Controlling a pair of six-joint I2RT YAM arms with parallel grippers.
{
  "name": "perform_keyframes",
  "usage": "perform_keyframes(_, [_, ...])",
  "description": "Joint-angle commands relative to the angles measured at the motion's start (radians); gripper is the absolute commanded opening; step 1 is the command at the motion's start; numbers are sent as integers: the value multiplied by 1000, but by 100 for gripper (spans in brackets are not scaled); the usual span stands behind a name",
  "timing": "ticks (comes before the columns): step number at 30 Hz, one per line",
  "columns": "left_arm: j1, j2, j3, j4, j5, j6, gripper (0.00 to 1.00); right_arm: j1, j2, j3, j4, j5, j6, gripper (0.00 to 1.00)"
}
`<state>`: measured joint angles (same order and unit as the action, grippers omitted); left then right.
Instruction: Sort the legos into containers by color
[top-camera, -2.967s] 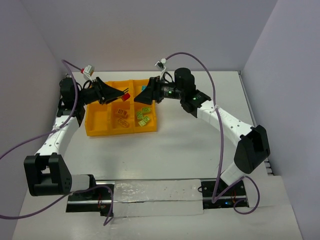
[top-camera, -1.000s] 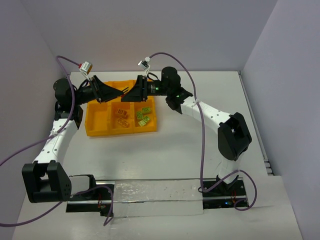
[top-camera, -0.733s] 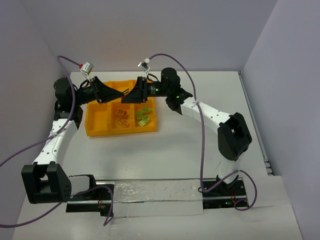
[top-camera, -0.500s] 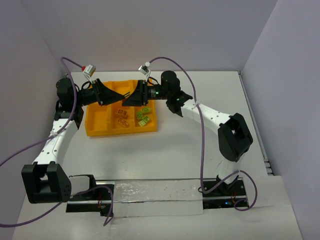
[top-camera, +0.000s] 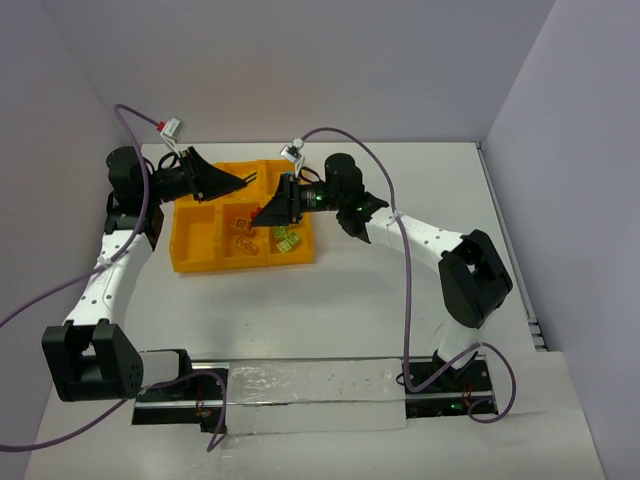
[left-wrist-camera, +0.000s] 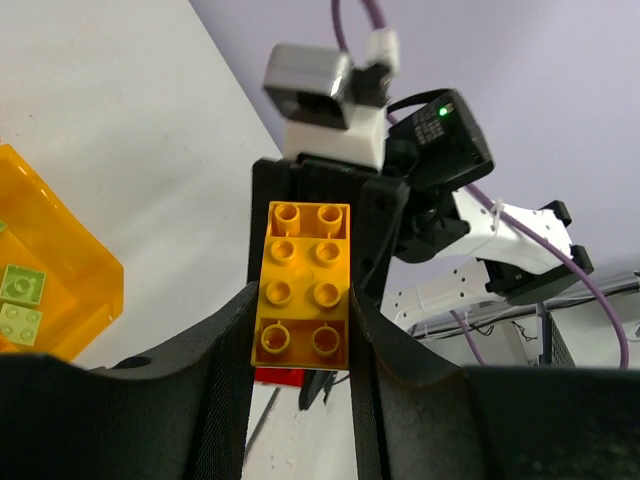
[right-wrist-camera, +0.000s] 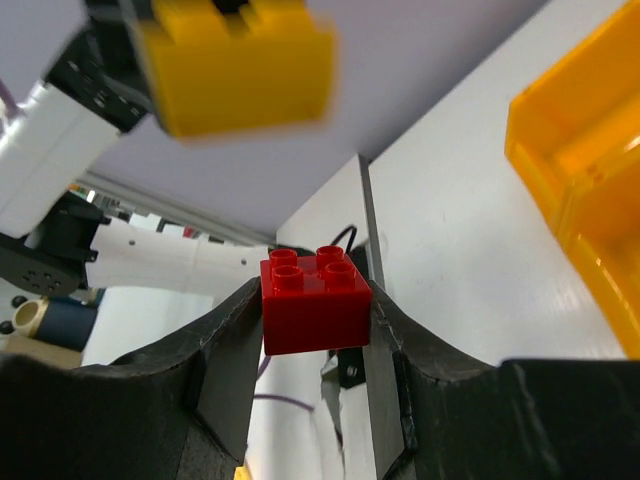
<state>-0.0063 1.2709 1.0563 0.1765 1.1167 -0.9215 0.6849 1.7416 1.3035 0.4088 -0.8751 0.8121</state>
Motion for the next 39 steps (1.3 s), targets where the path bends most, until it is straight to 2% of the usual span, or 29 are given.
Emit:
perform_keyframes(1, [3, 11, 70, 52, -20, -10, 0, 9, -24, -32, 77, -66, 29, 0])
perform_keyframes(4, [18, 18, 94, 28, -29, 2, 0, 10, -24, -35, 62, -62, 20, 0])
perform_keyframes(8, [63, 9, 165, -149, -120, 79, 0, 17, -14, 31, -139, 39, -94, 0])
perform_keyframes(10, [101, 2, 230, -329, -269, 129, 0, 31, 13, 111, -300, 164, -186, 0])
perform_keyframes(13, [121, -7, 348, -569, -521, 199, 0, 56, 86, 234, -421, 313, -238, 0])
perform_keyframes(18, [130, -64, 454, -666, -655, 208, 0, 95, 229, 421, -513, 429, -259, 0])
perform_keyframes(24, [132, -112, 549, -721, -711, 217, 0, 157, 458, 777, -667, 496, -299, 0])
perform_keyframes(26, [133, -119, 586, -748, -708, 226, 0, 178, 583, 916, -718, 512, -304, 0])
perform_keyframes(29, [134, -120, 597, -764, -693, 230, 0, 191, 682, 1056, -740, 521, -295, 0])
perform_keyframes(39, [134, -145, 569, -780, -672, 246, 0, 213, 829, 1178, -652, 518, -253, 1])
